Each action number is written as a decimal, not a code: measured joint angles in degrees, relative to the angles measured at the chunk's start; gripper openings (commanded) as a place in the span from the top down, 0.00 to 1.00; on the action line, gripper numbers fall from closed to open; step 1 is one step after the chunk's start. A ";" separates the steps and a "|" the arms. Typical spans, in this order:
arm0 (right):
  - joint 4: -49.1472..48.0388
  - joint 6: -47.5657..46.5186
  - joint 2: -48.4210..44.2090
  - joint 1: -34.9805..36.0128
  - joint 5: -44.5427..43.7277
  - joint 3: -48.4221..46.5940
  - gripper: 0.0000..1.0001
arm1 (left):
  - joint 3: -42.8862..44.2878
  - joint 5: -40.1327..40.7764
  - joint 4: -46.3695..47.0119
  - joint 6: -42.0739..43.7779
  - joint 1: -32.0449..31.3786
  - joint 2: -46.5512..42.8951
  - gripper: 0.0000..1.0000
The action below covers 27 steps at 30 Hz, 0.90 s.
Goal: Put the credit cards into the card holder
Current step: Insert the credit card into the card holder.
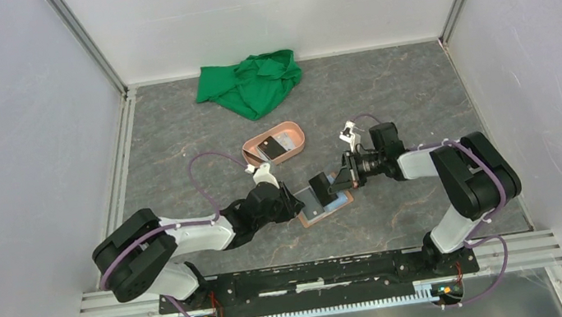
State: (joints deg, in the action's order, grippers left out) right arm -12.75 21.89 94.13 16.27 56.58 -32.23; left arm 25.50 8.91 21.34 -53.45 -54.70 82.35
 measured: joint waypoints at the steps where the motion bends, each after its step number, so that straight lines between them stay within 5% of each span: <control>1: -0.35 0.31 -0.20 -0.20 -0.15 0.00 1.00 | 0.04 0.00 -0.13 0.02 0.00 -0.02 0.68; 17: -5.16 4.07 -0.35 -0.42 0.42 1.07 1.00 | 0.07 0.55 -3.91 2.69 -0.02 -4.17 0.44; 27: -7.10 6.27 -0.35 -0.42 0.02 2.91 1.00 | 0.04 1.03 -4.50 2.99 0.00 -3.34 0.41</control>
State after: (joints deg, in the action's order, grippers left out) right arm -19.86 28.16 93.78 15.86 56.60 -29.32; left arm 25.54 9.93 16.84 -50.46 -54.70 79.00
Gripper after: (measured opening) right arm 0.009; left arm 0.582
